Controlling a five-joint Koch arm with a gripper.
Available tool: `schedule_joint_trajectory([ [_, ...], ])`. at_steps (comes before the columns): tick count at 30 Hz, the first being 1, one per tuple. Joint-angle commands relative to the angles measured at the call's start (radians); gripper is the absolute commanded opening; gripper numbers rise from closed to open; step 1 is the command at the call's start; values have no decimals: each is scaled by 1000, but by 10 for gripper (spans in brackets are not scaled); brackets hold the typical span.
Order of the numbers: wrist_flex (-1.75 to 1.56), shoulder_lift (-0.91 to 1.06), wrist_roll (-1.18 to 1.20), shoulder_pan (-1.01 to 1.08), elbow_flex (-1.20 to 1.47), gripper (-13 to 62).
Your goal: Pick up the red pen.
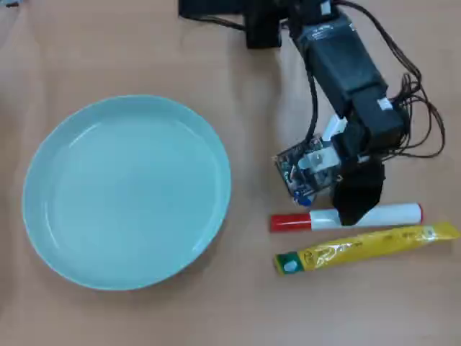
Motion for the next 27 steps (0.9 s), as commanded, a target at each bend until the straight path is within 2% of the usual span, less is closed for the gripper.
schedule_joint_trajectory([
  [1, -17, 6, -12, 15, -117, 340],
  [9, -18, -77, -37, 14, -213, 340],
  [27, -23, -135, -40, 34, -215, 338],
])
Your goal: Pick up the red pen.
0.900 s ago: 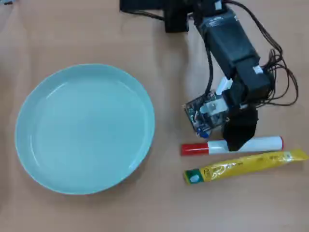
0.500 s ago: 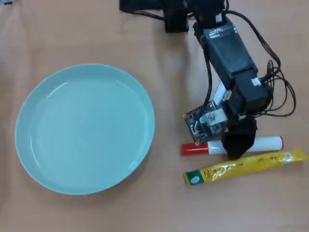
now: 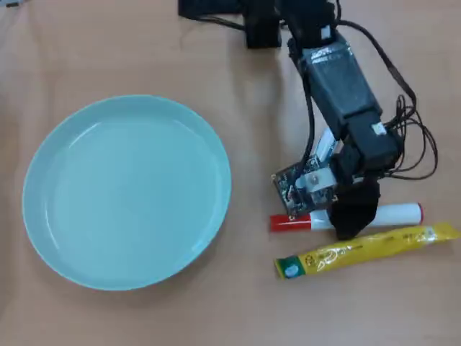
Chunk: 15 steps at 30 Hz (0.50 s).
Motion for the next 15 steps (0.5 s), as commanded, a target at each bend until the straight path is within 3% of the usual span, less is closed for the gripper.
schedule_joint_trajectory([
  [1, -9, 15, -17, 20, -81, 338],
  [8, -31, 0, -83, 25, -83, 316],
  [15, -35, 2, -129, 15, -83, 83],
])
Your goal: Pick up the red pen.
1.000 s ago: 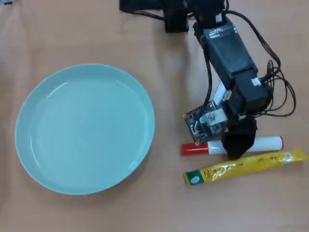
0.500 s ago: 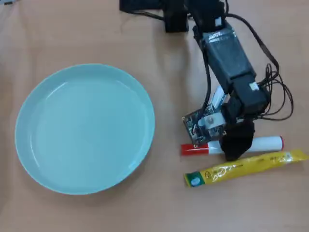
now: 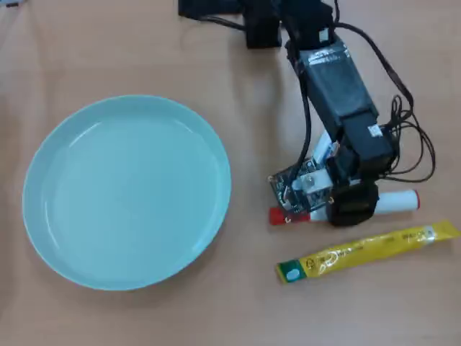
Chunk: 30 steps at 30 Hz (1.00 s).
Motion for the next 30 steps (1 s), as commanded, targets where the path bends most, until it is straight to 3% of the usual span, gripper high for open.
schedule_joint_trajectory([
  [1, -11, 12, 0, 5, -69, 64],
  [6, -11, 6, 11, 2, -67, 20],
  [11, -8, 8, 25, -3, -67, -83],
  [30, -2, 95, 63, -18, -72, -82],
])
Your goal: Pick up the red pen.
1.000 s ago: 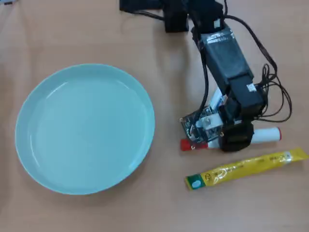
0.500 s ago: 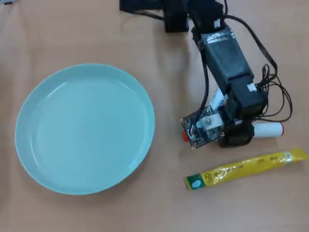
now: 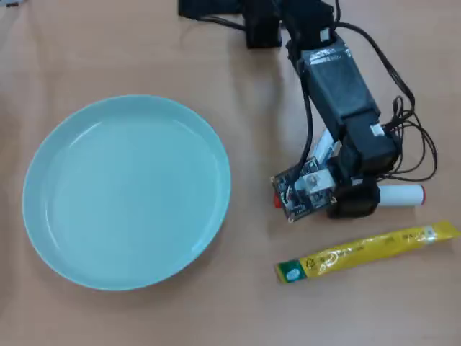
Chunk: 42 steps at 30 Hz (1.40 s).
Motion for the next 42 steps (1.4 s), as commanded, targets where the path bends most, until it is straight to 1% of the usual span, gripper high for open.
schedule_joint_trajectory([
  [1, 3, 109, 6, -9, -72, -83],
  [6, -8, 186, -2, -15, -81, -83],
  [12, -12, 196, 8, -9, -164, -83],
  [21, -32, 250, -5, -3, -167, -82],
  [25, -37, 347, -2, -6, -166, -82],
  [28, -37, 370, 3, -8, -167, -82],
  [33, -37, 472, 3, -9, -166, -82],
  [42, -35, 549, 3, -14, -164, -82],
])
